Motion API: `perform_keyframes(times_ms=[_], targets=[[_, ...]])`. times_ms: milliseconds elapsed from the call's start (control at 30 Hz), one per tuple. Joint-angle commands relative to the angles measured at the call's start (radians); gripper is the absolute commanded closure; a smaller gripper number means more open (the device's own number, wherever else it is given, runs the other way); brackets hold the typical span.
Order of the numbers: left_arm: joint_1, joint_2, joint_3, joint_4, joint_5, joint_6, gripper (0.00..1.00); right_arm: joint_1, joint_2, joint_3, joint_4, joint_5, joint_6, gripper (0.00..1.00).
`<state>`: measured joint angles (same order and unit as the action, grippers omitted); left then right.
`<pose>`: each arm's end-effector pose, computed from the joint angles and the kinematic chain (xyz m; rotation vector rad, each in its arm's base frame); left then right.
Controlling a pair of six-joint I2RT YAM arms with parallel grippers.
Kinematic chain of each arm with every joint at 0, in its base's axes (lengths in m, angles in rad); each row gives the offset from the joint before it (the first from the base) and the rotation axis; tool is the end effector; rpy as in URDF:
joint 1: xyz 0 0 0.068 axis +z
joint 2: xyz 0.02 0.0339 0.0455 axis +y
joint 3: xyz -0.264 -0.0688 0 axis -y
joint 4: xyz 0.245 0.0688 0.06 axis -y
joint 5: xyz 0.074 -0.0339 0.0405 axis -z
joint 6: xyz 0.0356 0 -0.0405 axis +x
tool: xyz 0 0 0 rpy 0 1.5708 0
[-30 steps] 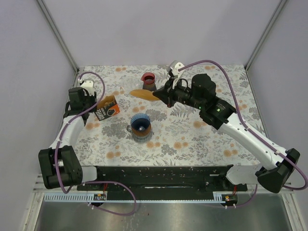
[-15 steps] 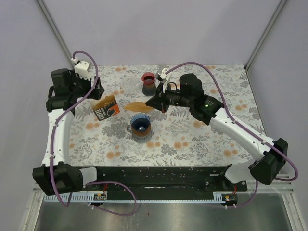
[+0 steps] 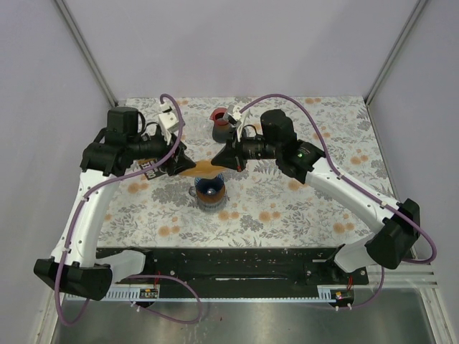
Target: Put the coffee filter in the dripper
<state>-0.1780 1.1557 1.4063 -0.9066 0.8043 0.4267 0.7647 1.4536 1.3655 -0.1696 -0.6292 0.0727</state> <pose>0.2063 -0.0632 0.4138 1.0173 1.8242 -0.7380 0.2293 0.2490 0.3877 -1.0804 1.6077 1.1472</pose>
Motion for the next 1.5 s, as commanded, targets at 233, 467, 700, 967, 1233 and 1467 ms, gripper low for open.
perform_keyframes(times_ms=[233,467,700,967,1233,1467], targets=[[-0.083,0.050,-0.029,-0.020,0.016,0.061,0.52,-0.004,-0.018,0.020,0.056,-0.038,0.006,1.00],[-0.083,0.042,-0.044,0.006,-0.062,-0.051,1.00,-0.005,0.007,0.053,0.012,0.084,-0.008,0.79],[-0.153,0.030,-0.089,0.043,-0.298,-0.253,1.00,-0.004,-0.100,0.000,0.106,0.304,0.018,0.51],[-0.222,0.030,-0.135,0.035,-0.376,-0.258,1.00,0.011,-0.155,-0.131,0.275,0.300,0.090,0.72],[-0.250,0.052,-0.168,0.106,-0.424,-0.281,1.00,0.024,-0.038,-0.112,0.242,0.198,0.147,1.00],[-0.250,0.067,-0.207,0.147,-0.404,-0.301,1.00,0.031,0.054,-0.105,0.203,0.154,0.159,1.00]])
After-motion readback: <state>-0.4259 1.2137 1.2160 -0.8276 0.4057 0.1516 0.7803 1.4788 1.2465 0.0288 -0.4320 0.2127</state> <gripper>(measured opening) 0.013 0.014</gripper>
